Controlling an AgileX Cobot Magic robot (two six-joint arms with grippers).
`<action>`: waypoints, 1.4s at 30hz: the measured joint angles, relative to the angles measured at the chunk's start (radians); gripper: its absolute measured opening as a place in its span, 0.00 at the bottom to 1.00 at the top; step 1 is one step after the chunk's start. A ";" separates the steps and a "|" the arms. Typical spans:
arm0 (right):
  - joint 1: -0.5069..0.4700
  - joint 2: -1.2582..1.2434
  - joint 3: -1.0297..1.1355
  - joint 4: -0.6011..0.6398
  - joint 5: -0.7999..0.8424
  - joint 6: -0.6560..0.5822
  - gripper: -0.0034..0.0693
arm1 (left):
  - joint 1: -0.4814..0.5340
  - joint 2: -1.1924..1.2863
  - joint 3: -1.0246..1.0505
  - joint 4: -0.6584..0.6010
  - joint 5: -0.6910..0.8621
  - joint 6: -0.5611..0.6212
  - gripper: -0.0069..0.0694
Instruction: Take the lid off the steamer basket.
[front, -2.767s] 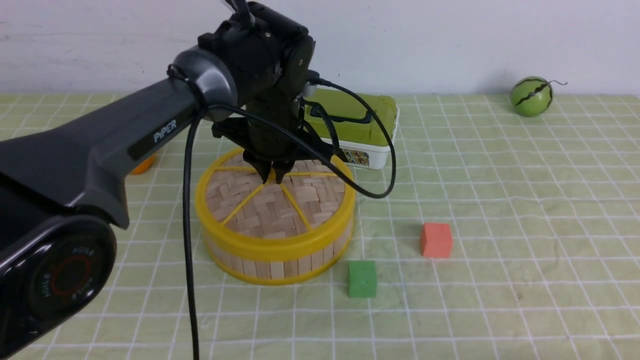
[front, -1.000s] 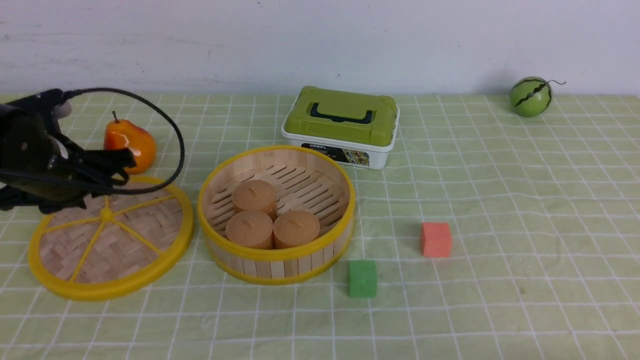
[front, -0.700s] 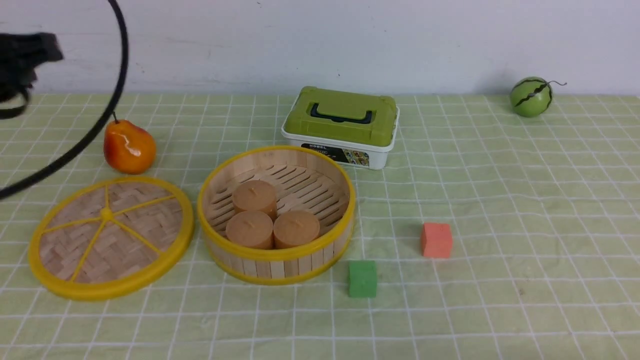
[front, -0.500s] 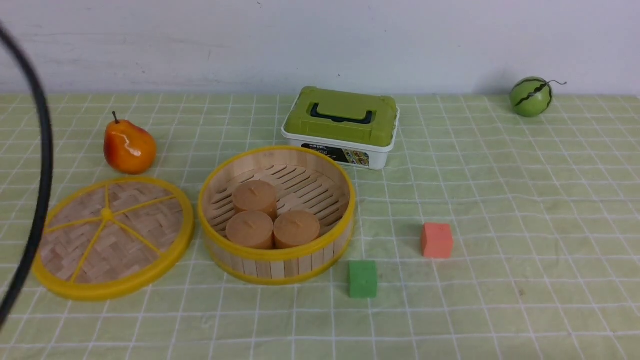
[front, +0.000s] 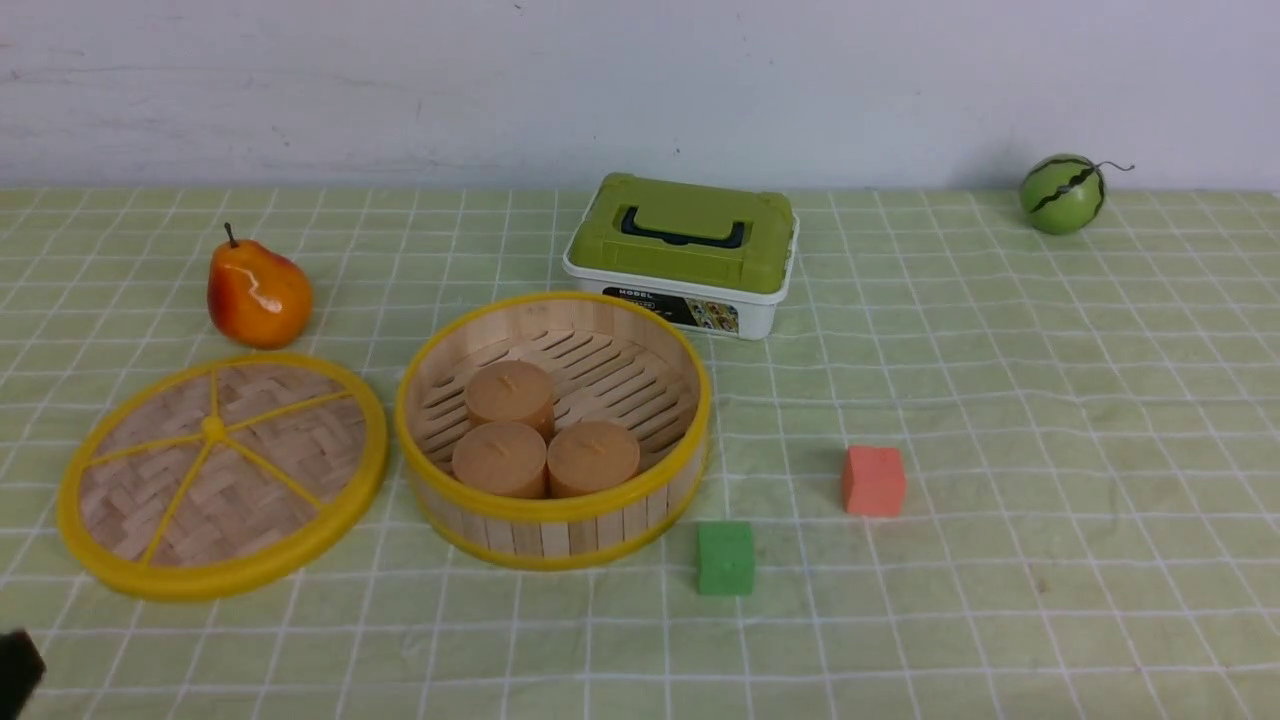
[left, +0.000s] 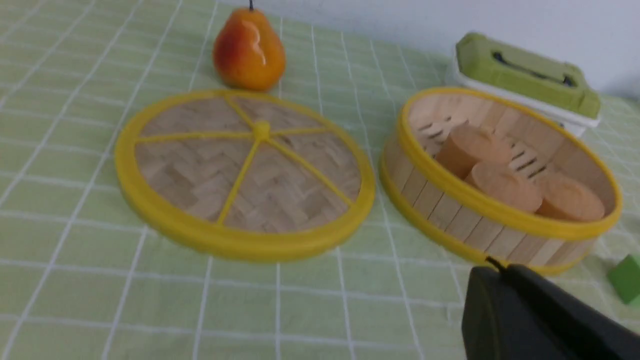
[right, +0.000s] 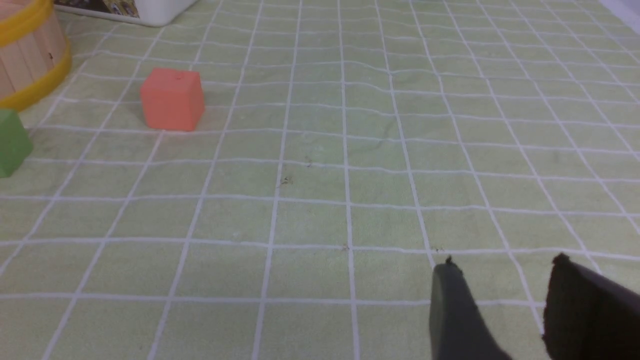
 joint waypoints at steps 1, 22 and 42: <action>0.000 0.000 0.000 0.000 0.000 0.000 0.38 | 0.000 0.000 0.006 -0.001 0.000 0.000 0.07; 0.000 0.000 0.000 0.000 0.000 0.000 0.38 | -0.001 -0.230 0.166 0.070 0.118 0.075 0.07; 0.000 0.000 0.000 0.000 0.000 0.000 0.38 | -0.001 -0.230 0.166 0.070 0.121 0.135 0.07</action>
